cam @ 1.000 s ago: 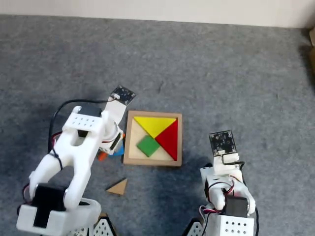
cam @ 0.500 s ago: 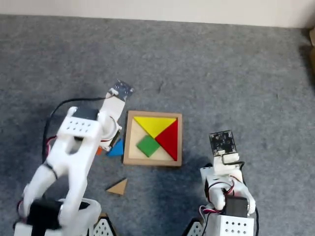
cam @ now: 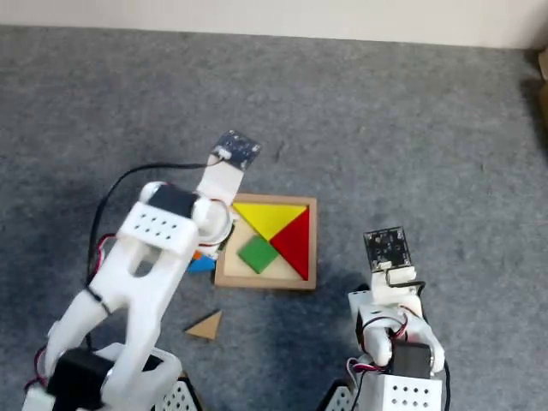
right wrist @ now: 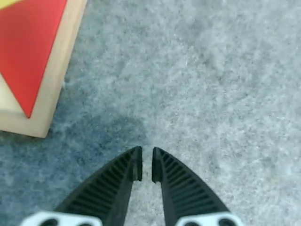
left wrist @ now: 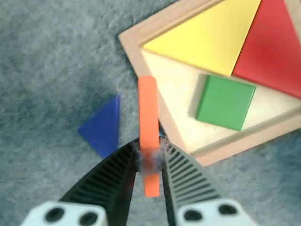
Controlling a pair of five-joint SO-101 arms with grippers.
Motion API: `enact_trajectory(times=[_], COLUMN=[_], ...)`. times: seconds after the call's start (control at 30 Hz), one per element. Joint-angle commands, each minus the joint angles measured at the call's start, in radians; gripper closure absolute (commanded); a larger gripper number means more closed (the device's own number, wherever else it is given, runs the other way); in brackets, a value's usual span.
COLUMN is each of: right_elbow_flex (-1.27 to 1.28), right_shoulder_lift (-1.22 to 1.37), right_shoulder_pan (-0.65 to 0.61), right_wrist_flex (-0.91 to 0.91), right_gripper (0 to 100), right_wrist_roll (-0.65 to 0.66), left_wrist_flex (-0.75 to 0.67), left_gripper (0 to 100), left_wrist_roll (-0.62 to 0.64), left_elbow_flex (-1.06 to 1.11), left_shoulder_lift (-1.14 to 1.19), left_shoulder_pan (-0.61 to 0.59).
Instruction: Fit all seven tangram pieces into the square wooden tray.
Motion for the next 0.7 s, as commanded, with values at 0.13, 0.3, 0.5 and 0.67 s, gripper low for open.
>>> enact_trajectory(times=[0.13,0.3,0.5,0.67], right_elbow_flex=[0.088,0.088,0.088,0.088], right_shoulder_lift=[-0.012,-0.012,-0.012,-0.012], right_shoulder_pan=[0.012,0.012,0.012,0.012], right_wrist_flex=[0.008,0.008,0.008,0.008], right_gripper=[95.0,95.0,95.0,95.0], right_wrist_roll=[0.009,0.009,0.009,0.009], left_wrist_flex=[0.0,0.0,0.002,0.006], left_gripper=[100,100,99,94], left_wrist_roll=[0.086,0.12,0.147,0.153], left_elbow_flex=[-0.16,-0.255,-0.318,-0.352], left_shoulder_lift=[0.185,0.311,0.417,0.466], left_shoulder_pan=[0.024,0.025,0.059,0.077])
